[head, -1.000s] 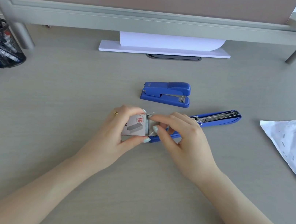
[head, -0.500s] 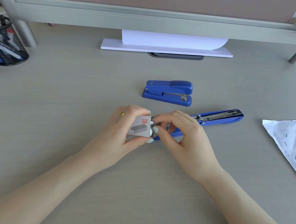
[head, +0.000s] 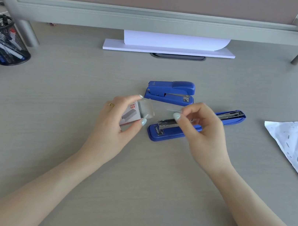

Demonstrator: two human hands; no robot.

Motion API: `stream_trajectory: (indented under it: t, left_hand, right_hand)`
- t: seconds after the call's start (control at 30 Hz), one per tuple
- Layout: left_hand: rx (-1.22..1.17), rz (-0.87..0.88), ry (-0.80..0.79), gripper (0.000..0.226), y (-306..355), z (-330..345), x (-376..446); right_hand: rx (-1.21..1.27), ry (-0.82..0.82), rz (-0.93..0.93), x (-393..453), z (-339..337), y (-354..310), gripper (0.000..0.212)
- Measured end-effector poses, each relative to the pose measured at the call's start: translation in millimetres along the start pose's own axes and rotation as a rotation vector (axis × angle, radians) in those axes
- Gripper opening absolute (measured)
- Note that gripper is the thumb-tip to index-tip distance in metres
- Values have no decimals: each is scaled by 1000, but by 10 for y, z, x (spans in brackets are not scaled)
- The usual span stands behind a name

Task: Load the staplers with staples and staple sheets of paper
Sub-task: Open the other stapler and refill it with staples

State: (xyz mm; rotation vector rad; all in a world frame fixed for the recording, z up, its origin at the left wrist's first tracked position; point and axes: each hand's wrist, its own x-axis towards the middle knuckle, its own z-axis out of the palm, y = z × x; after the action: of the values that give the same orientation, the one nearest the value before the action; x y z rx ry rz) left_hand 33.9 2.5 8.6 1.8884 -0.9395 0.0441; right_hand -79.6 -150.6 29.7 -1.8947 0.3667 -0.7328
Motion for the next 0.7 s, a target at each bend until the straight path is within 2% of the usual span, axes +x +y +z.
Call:
stream_trajectory:
  t: [0.1,0.2,0.3,0.4,0.57,0.7]
  left_hand:
    - [39,-104,79,36,-35,-20,40]
    - [189,-158,109,33,-134,-54,120]
    - [375,-238,114,30,-258,-73,181]
    - [551,-246,88,31,-334,-92,209]
    - [701,-177,86,36,-364,-95,195]
    - [625,44,114,43,-181,-55,140]
  right_hand:
    - [-10,108,23,59,-63,40,19]
    - [-45,159,52,97,-102,81,17]
    - [-48,173,65,116,-119,109,17]
    - [-94,131,91,118,-111,113,13]
    - [-242,49,100,97,-63,91,20]
    - [-300,26,83,76,-39,39,13]
